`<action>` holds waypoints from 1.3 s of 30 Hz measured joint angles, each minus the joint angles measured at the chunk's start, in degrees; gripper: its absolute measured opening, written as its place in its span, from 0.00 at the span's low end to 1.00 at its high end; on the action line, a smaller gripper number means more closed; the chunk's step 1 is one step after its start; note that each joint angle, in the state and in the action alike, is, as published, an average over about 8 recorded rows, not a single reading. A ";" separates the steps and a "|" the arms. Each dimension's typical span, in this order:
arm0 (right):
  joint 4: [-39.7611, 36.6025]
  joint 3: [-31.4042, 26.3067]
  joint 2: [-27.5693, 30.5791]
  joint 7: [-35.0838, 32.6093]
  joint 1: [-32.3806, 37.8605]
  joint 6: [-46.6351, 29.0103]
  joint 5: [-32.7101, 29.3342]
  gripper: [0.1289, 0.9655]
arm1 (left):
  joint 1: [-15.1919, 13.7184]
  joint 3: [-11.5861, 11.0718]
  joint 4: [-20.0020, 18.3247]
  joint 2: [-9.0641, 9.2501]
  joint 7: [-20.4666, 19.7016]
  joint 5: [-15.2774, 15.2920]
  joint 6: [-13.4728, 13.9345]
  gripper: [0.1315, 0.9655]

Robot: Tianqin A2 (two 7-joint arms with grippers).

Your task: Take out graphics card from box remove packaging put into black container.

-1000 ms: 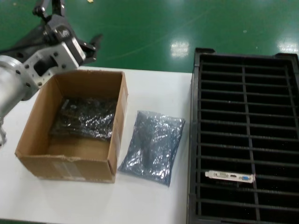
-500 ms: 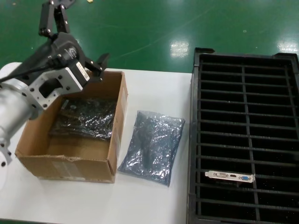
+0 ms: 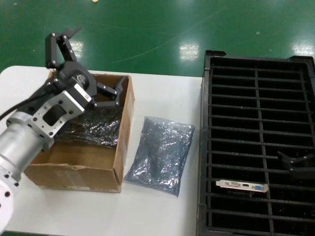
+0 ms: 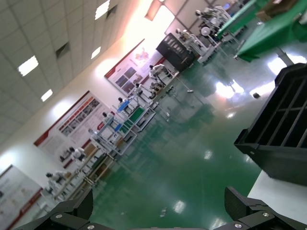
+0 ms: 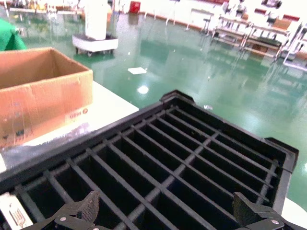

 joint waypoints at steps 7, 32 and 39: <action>0.57 0.75 -3.96 -4.02 -2.54 4.63 2.29 1.00 | 3.20 -0.86 1.03 1.68 1.53 -5.75 -2.42 1.00; 2.60 3.41 -18.15 -18.29 -11.60 21.05 10.40 1.00 | 14.54 -3.92 4.72 7.62 6.99 -26.39 -11.15 1.00; 3.16 4.16 -22.11 -22.26 -14.14 25.65 12.68 1.00 | 17.69 -4.78 5.75 9.29 8.51 -32.16 -13.59 1.00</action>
